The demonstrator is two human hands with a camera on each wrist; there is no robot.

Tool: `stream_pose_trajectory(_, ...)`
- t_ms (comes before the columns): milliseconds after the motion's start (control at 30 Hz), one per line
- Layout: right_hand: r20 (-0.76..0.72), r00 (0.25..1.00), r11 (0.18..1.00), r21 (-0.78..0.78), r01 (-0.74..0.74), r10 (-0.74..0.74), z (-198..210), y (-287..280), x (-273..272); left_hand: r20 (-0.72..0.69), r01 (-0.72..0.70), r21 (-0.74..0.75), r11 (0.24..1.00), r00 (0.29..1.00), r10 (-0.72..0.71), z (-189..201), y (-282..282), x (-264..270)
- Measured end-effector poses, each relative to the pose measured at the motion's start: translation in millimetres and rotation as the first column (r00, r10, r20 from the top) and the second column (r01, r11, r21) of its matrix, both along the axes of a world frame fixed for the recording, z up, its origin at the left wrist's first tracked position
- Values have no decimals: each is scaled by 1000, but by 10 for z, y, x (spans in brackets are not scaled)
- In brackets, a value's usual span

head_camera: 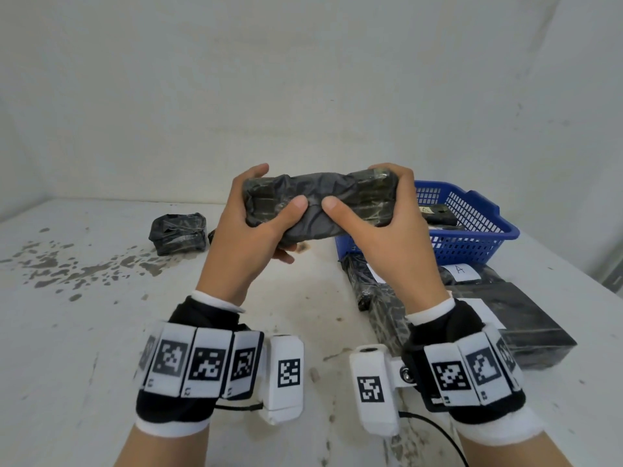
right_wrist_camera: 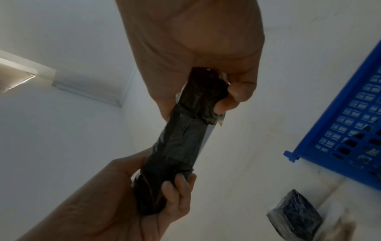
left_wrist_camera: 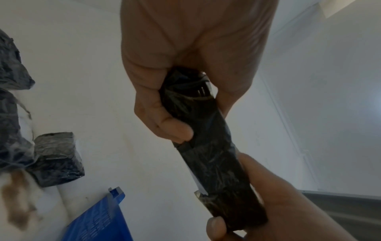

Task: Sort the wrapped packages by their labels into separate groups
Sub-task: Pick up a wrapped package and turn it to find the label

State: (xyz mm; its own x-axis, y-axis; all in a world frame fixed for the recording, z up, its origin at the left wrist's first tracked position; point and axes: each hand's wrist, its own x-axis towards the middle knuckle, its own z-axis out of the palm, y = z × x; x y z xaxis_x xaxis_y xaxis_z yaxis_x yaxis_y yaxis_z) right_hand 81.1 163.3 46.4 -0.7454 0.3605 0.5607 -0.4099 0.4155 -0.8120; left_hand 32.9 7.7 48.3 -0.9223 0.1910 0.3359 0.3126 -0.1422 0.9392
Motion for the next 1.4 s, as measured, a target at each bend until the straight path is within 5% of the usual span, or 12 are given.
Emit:
stream_pose_trajectory(367, 55, 998, 1000, -11, -14, 14, -33, 11, -26, -15, -123, 17, 992, 992, 123, -37, -60, -62)
stream_pose_trajectory(467, 107, 991, 988, -143, -61, 77, -3, 12, -43, -84, -148, -5, 989, 986, 147, -56, -75, -98)
stream_pose_trajectory(633, 35, 992, 957, -270, -109, 123, 5, 96, -84, 33, 21, 9, 1000, 999, -21, -8, -62, -56)
stream_pose_trajectory(900, 77, 976, 945, -276, -173, 201, -13, 124, -95, 109, 24, 157, 987, 993, -42, 36, -89, -93)
stream_pose_trajectory(1400, 41, 981, 942, -289, -171, 190, -12, 84, -100, 73, -20, 117, 993, 997, 11, 23, -64, -77)
